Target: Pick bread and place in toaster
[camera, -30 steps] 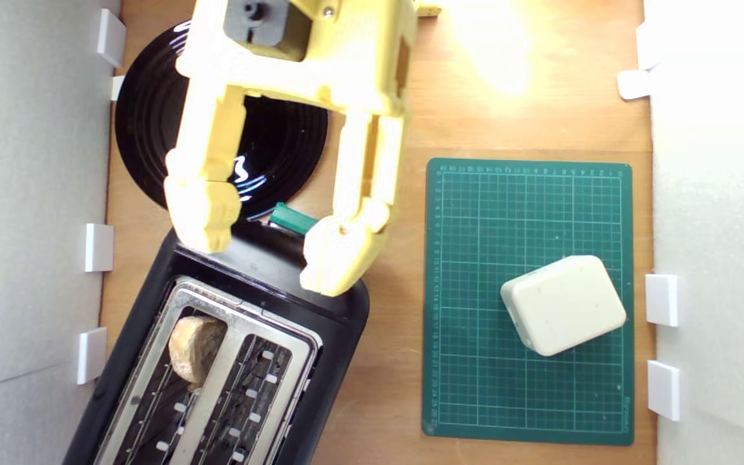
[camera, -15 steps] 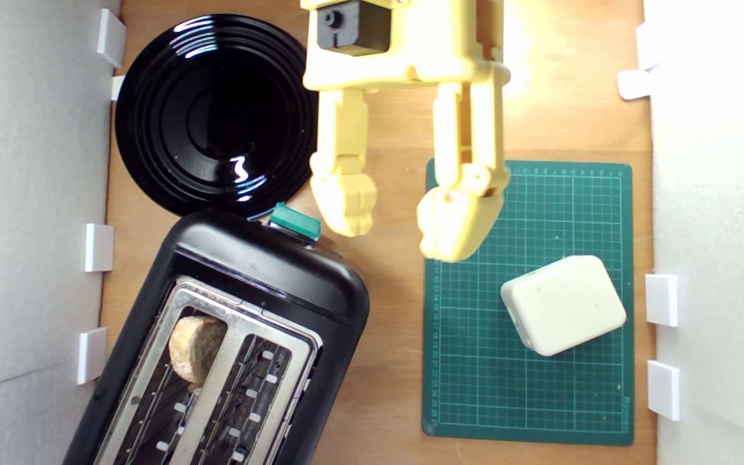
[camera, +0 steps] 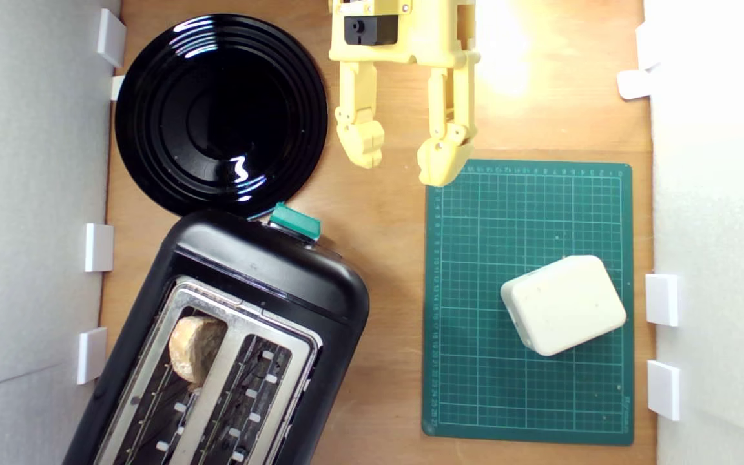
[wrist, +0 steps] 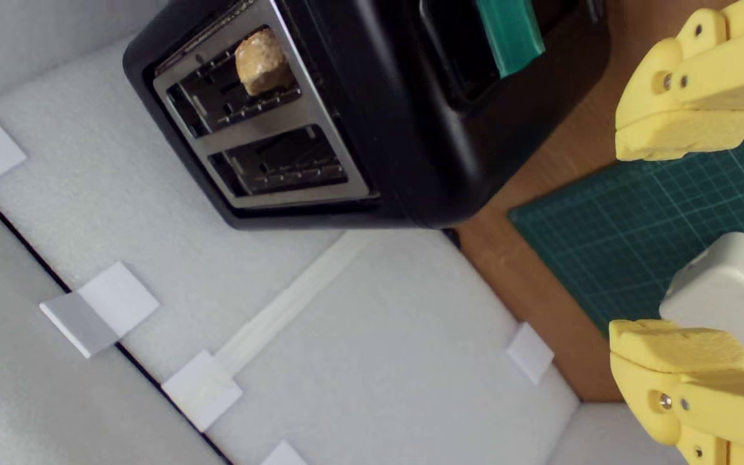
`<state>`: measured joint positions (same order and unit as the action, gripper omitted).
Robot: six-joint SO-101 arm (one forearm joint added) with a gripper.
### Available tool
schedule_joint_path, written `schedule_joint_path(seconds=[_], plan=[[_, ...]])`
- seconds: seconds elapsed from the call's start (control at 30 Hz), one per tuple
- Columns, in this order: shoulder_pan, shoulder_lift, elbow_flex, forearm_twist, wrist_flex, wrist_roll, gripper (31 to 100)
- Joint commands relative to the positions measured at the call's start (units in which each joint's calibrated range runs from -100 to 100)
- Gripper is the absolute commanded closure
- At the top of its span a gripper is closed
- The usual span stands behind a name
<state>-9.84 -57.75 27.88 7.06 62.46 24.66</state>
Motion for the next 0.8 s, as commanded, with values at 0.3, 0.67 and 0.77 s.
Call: schedule_joint_path(seconds=[0.3,0.67,0.77], plan=[[-3.1,-14.5,22.1,0.3,-0.7,2.1,71.8],[-4.3,-30.1,45.0,0.0,-0.7,5.7,83.4],[-5.1,-33.9,50.4,0.2,-0.6,5.7,83.5]])
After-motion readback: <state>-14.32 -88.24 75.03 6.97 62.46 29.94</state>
